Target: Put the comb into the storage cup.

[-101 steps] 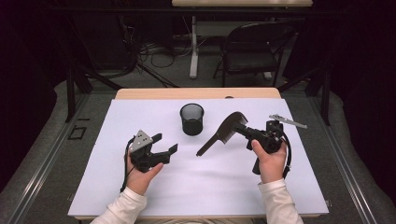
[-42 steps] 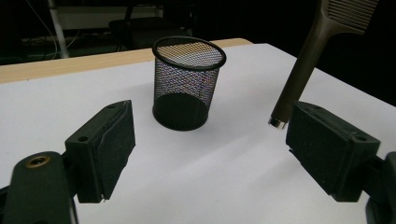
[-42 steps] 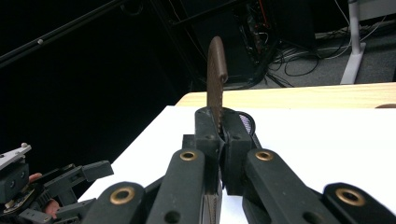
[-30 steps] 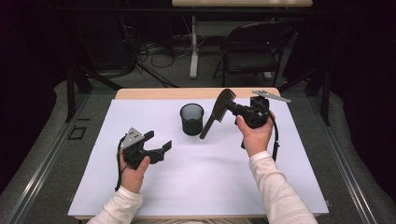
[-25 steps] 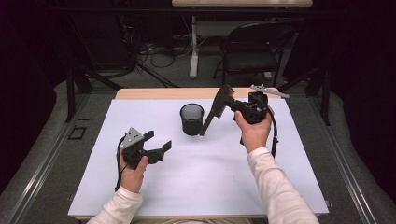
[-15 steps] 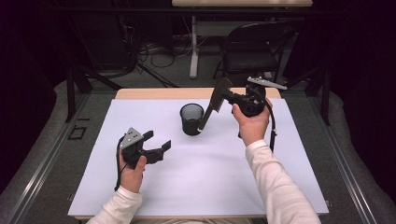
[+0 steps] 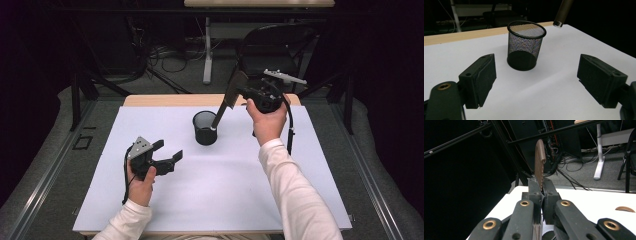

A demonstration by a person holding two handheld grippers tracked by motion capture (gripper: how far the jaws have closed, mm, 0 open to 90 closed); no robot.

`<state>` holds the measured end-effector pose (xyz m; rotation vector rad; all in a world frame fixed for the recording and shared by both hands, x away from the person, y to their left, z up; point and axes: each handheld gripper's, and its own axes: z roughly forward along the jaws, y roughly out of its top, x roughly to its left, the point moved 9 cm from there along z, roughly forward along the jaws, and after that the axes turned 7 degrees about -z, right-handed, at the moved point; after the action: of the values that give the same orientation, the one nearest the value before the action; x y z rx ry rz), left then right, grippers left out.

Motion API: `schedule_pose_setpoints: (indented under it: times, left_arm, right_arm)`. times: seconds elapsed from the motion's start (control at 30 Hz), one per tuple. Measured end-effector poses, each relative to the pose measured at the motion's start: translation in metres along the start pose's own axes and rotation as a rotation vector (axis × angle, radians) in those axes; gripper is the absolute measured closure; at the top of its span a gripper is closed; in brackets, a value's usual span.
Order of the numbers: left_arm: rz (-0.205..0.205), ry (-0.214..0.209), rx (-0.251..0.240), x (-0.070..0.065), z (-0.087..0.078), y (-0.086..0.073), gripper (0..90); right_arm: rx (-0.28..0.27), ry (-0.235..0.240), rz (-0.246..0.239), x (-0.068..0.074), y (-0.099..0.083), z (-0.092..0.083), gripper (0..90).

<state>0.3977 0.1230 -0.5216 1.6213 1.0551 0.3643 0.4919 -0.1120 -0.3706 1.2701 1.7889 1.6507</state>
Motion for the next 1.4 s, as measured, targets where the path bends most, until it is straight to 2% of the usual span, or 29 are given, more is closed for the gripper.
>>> schedule_pose_setpoints:
  times: [0.2, 0.43, 0.87, 1.07, 1.4]
  left_arm:
    - [-0.002, 0.006, 0.001, 0.001, 0.0, 0.0, 16.0]
    - [-0.003, 0.006, 0.0, 0.001, 0.0, 0.0, 16.0]
    - [0.001, 0.008, 0.004, 0.001, 0.0, 0.0, 16.0]
    - [-0.001, 0.008, 0.001, 0.002, 0.0, 0.0, 16.0]
    - [-0.005, 0.011, 0.0, 0.004, -0.001, 0.001, 16.0]
  right_arm:
    - [-0.004, -0.013, -0.013, 0.002, 0.004, 0.005, 88.1]
    - [-0.007, -0.031, -0.006, -0.001, 0.005, 0.012, 88.1]
    - [-0.005, -0.083, -0.009, -0.008, 0.001, 0.026, 88.1]
    - [-0.003, -0.093, 0.003, -0.01, -0.001, 0.034, 88.1]
    - [0.006, -0.107, -0.003, -0.011, -0.005, 0.041, 88.1]
